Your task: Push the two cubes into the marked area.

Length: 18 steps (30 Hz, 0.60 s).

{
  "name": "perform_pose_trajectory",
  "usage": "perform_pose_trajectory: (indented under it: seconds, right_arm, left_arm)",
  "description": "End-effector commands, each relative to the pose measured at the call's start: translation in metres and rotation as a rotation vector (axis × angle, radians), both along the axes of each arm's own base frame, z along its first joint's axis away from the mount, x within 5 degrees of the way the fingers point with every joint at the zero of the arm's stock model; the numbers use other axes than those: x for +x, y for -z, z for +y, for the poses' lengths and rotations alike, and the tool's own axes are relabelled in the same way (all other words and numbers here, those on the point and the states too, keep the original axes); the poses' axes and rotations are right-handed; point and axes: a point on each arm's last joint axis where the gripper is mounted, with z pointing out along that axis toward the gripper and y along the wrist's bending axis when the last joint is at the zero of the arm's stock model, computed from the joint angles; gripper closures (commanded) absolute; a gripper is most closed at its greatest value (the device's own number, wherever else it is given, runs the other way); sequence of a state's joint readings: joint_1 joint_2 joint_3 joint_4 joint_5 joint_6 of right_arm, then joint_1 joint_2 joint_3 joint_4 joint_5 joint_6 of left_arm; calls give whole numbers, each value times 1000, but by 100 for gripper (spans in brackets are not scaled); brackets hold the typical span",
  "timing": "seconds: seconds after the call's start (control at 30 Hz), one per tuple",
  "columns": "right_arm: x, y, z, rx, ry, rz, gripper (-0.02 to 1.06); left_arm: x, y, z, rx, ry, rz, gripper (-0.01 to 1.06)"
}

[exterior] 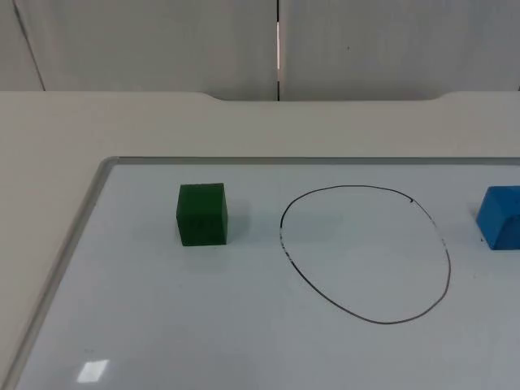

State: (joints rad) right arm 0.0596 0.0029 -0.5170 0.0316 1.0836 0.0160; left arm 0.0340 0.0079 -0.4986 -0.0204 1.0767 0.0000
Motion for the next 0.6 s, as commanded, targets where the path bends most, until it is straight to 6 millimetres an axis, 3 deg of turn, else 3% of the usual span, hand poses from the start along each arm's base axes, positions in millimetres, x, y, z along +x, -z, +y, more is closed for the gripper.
perform_pose_trajectory:
  seconds: [0.0, 0.2, 0.57]
  right_arm:
    - [0, 0, 0, -6, 5, -8, 20]
    - [0, 0, 0, -6, 5, -8, 20]
    - [0, 0, 0, -6, 5, -8, 20]
  left_arm:
    - [3, 0, -1, -7, 1, 13, 0]
    - [13, 0, 0, -9, 1, 79, 0]
    - [14, -2, 0, -14, 3, 78, 0]
